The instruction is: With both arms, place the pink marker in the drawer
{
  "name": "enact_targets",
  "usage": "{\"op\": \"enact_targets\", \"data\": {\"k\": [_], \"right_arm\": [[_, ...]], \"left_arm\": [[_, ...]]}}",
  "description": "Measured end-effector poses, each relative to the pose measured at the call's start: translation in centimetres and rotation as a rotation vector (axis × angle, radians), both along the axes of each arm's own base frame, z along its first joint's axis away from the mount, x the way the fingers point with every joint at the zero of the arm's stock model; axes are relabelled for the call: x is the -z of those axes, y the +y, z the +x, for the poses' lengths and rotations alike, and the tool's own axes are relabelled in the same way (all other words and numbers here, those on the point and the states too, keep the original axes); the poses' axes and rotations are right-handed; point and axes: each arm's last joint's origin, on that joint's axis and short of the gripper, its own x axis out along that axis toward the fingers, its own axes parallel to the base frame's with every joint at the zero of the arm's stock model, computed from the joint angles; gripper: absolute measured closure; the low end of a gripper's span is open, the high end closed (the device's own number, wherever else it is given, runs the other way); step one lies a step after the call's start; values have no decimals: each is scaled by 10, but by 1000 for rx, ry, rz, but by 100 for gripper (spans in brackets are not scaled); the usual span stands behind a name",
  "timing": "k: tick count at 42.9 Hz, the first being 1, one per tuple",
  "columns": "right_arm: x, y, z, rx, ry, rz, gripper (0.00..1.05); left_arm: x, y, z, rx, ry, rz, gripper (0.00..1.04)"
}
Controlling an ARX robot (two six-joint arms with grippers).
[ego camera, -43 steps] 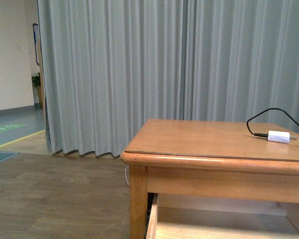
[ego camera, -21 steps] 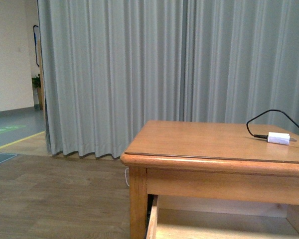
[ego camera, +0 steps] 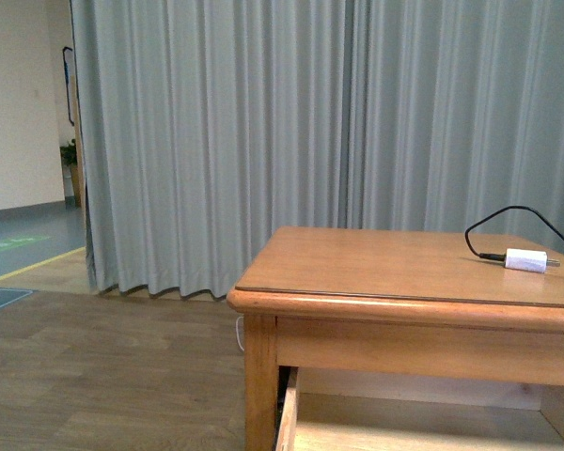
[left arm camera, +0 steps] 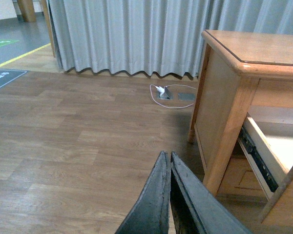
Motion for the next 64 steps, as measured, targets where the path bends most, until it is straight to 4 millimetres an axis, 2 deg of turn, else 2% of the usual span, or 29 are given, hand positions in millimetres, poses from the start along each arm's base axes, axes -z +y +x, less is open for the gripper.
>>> {"op": "enact_targets", "data": {"k": [24,30,54,57,61,64], "right_arm": [[0,0,0,0,0,0,8],[0,0,0,0,0,0,8],[0,0,0,0,0,0,8],[0,0,0,3,-2,-5,8],[0,1,1,124,-75,-133,8],[4,-1,1,185,-52,-235,8]], "left_arm": [[1,0,-10,0,-1,0,101],[4,0,-21,1,8,1,101],[3,0,-21,1,4,2,101],[3,0,-21,1,4,1,93],[3,0,-21,1,4,2,79],[3,0,-21,1,4,2,68]]}}
